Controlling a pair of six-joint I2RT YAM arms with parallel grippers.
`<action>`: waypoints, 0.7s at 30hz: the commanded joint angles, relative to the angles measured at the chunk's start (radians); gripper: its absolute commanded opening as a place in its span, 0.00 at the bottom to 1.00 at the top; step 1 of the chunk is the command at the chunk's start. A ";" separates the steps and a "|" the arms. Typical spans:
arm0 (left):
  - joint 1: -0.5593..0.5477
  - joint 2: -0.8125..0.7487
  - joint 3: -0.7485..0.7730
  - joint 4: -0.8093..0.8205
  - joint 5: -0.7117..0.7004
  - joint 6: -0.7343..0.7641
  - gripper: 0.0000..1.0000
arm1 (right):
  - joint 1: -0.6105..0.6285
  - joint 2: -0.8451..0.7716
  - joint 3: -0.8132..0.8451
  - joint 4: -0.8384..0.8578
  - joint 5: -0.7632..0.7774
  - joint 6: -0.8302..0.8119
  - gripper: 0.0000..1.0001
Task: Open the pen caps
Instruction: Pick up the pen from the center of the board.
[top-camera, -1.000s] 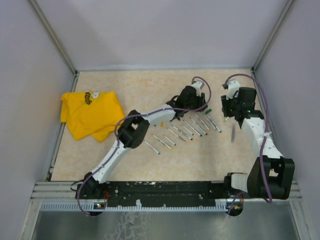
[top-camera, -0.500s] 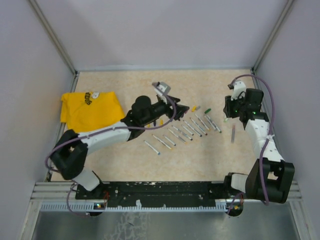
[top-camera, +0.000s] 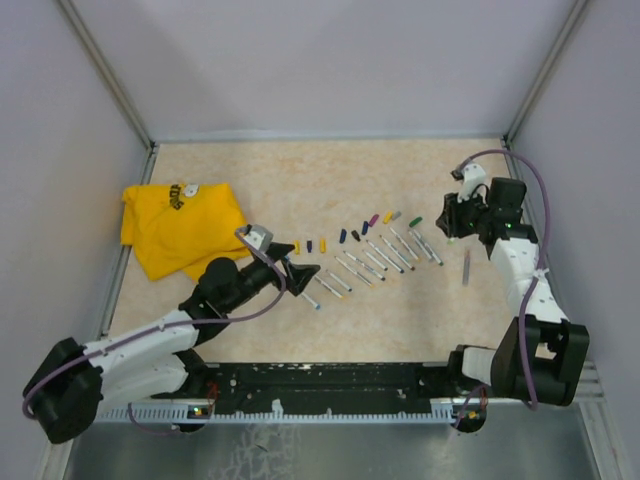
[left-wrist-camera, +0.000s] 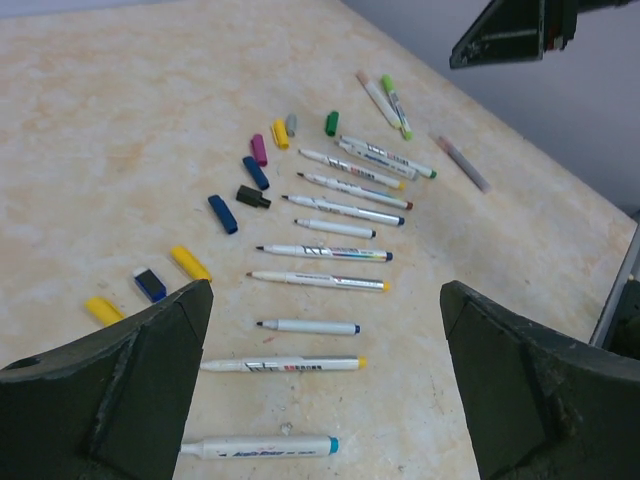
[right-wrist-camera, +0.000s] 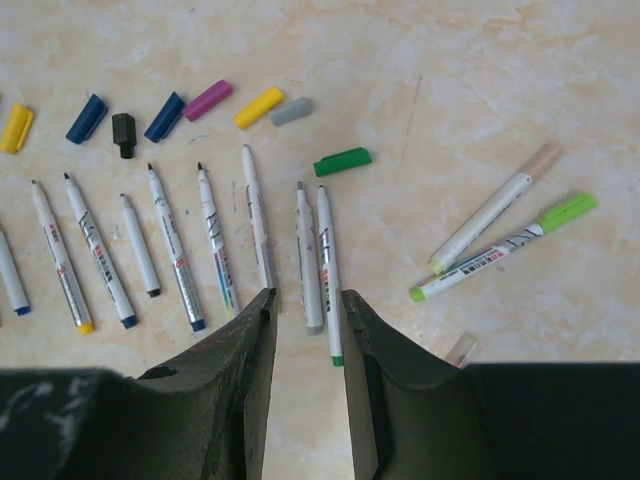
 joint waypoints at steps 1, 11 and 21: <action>0.012 -0.121 -0.047 -0.067 -0.089 0.001 1.00 | -0.009 0.015 0.058 -0.006 -0.080 -0.004 0.32; 0.020 -0.212 -0.070 -0.127 -0.109 0.018 1.00 | -0.006 0.104 0.202 -0.073 -0.081 -0.029 0.34; 0.022 -0.214 -0.082 -0.121 -0.105 0.013 1.00 | -0.007 0.198 0.191 -0.041 0.010 -0.004 0.35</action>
